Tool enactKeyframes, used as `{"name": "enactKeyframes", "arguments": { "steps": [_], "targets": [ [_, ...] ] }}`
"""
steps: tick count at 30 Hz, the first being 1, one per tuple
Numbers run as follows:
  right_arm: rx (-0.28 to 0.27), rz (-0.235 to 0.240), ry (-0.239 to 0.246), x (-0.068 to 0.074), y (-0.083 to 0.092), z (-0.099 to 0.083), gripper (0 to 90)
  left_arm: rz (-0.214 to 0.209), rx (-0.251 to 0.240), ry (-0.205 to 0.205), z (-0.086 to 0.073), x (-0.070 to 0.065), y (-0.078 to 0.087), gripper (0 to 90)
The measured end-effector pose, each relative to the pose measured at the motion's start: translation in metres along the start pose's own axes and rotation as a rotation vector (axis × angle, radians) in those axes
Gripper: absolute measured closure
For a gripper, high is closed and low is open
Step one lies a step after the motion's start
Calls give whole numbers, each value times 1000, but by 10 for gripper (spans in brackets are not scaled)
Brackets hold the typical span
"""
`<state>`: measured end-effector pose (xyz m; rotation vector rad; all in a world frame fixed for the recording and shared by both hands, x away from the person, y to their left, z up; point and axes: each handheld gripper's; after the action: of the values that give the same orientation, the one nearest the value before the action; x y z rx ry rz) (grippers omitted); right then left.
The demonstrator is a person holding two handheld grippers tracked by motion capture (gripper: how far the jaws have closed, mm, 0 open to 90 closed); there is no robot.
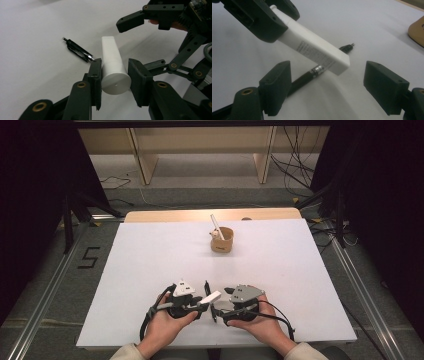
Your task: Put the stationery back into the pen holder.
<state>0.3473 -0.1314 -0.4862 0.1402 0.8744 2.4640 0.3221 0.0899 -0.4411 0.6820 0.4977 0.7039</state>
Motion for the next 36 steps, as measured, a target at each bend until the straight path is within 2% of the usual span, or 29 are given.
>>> {"name": "enactKeyframes", "arguments": {
  "steps": [9,18,24,36],
  "targets": [
    [-12,13,54,6,0,2,229,-57,25,-20,1,-9,-1,650],
    [-10,36,96,10,-1,3,277,-75,35,-26,2,-11,-3,650],
    [2,41,130,12,-2,3,326,-87,44,-22,4,-10,-2,650],
    [12,17,207,12,0,2,471,-112,42,-8,6,-8,-1,649]
  ]
}}
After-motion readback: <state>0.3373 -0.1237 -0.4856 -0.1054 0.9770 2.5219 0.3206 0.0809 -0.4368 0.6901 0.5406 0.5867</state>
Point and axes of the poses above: each handheld gripper's, and its own axes: y roughly backward along the jaws, z roughly out of its top, x roughly to its left, and after that the axes turned 5 degrees about x, right-handed
